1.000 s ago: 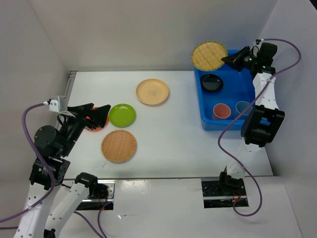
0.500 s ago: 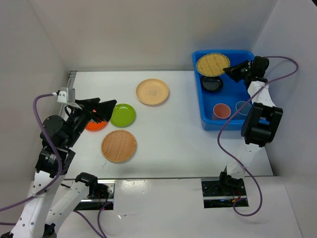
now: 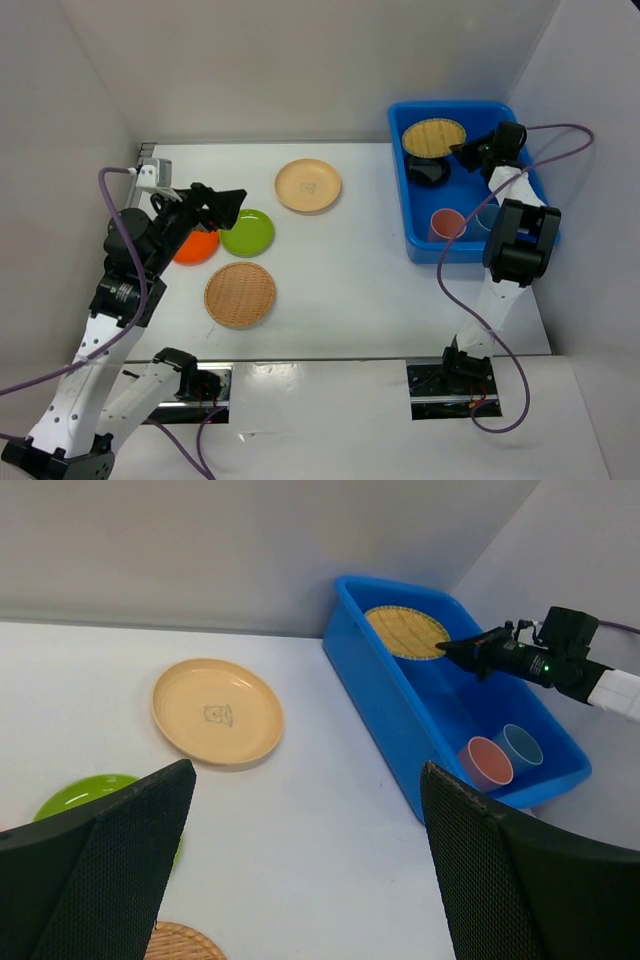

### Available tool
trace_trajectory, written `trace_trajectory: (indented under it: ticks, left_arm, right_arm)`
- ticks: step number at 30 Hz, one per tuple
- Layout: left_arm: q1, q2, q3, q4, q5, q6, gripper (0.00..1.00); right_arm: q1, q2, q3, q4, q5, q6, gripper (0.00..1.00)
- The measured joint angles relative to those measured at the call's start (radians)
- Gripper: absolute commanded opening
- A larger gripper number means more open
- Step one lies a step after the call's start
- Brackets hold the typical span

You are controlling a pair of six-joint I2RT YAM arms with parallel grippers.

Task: Place the mixed dishes into the plastic bin

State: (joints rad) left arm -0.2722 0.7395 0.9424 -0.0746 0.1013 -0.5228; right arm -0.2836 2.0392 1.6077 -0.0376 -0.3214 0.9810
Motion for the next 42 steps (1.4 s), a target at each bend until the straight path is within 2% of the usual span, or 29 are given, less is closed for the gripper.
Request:
trace_trajectory:
  ticks: [8, 16, 20, 23, 24, 28, 29, 30, 32, 34, 37, 42]
  left_arm:
    - [0.0, 0.026, 0.0, 0.04, -0.016, 0.0, 0.99]
    - [0.0, 0.071, 0.0, 0.055, -0.027, -0.001, 0.99]
    - [0.0, 0.074, 0.0, 0.063, -0.034, -0.001, 0.99]
    - [0.0, 0.075, 0.002, 0.069, -0.041, -0.001, 0.99]
    - [0.0, 0.075, 0.003, 0.07, -0.044, -0.001, 0.99]
    - [0.0, 0.074, 0.015, 0.073, -0.046, -0.001, 0.99]
    - [0.0, 0.074, 0.017, 0.076, -0.046, 0.0, 0.99]
    - [0.0, 0.074, 0.018, 0.077, -0.046, -0.001, 0.99]
    - [0.0, 0.074, 0.018, 0.076, -0.047, 0.0, 0.99]
    - [0.0, 0.074, 0.018, 0.075, -0.047, 0.0, 0.99]
    - [0.0, 0.073, 0.018, 0.074, -0.047, -0.001, 0.99]
    - [0.0, 0.05, 0.018, 0.058, -0.047, 0.0, 0.99]
  right_arm:
    - [0.016, 0.094, 0.019, -0.031, 0.072, 0.007, 0.0]
    - [0.02, 0.122, 0.043, -0.081, 0.127, 0.01, 0.01]
    - [0.02, 0.138, 0.073, -0.105, 0.151, 0.018, 0.16]
    - [0.02, 0.145, 0.088, -0.122, 0.166, 0.027, 0.22]
    - [0.02, 0.146, 0.091, -0.129, 0.169, 0.029, 0.28]
    - [0.022, 0.154, 0.114, -0.164, 0.182, 0.036, 0.37]
    - [0.023, 0.156, 0.116, -0.17, 0.186, 0.037, 0.41]
    - [0.023, 0.156, 0.118, -0.176, 0.187, 0.039, 0.55]
    - [0.024, 0.157, 0.121, -0.186, 0.192, 0.045, 0.62]
    - [0.026, 0.158, 0.121, -0.196, 0.196, 0.042, 0.76]
    - [0.03, 0.158, 0.121, -0.207, 0.201, 0.04, 0.87]
    - [0.048, 0.155, 0.135, -0.262, 0.224, 0.018, 0.9]
